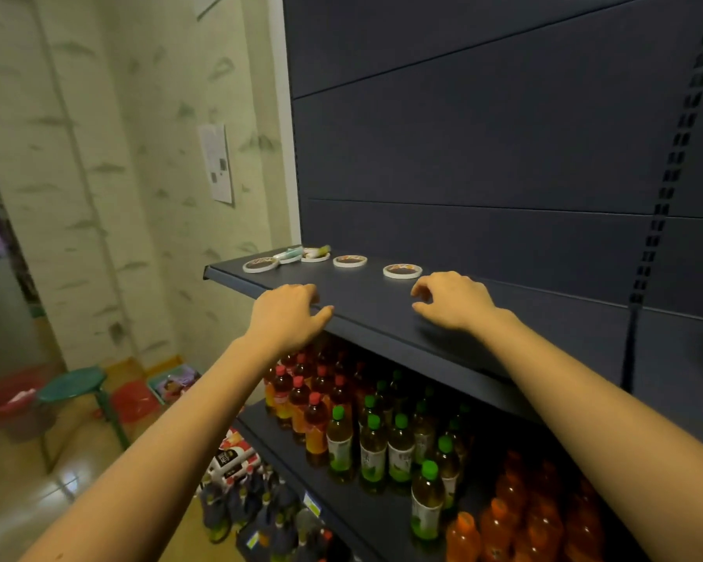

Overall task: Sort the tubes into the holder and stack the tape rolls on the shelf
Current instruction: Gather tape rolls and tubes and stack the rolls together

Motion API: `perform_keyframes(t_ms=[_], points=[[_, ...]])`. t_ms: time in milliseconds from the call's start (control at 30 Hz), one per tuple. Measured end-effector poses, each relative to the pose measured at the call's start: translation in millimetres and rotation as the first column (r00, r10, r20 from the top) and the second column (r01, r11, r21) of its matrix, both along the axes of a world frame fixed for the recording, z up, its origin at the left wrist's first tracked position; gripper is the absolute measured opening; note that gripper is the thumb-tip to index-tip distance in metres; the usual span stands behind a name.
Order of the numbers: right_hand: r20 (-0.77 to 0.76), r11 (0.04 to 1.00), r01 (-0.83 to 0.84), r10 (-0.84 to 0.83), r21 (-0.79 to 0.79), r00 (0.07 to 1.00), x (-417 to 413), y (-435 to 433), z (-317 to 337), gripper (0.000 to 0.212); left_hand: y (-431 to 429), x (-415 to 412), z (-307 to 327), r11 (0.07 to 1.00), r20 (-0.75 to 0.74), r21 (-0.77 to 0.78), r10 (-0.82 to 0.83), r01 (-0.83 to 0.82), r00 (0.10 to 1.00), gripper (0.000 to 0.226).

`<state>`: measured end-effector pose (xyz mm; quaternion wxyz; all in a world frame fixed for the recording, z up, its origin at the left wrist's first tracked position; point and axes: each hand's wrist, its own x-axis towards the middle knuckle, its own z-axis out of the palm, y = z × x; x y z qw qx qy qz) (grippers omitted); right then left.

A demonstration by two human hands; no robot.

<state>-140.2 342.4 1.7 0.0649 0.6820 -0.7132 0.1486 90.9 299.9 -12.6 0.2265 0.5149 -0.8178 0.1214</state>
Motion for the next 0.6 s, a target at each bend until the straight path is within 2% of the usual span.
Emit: perform_keyframes(t_ms=[333, 600], points=[[-0.015, 0.990, 0.136, -0.136, 0.035, 0.991, -17.2, -128.1, 1.0, 0.029, -123.6, 13.2, -4.5, 1.000, -0.059, 0.021, 0.010, -0.009, 0.998, 0.035], [0.093, 0.902, 0.411, -0.424, 0.132, 0.901, -46.1, -218.9, -9.8, 0.037, -230.1, -10.3, -2.1, 0.997, -0.056, 0.050, -0.055, 0.058, 0.997, 0.029]])
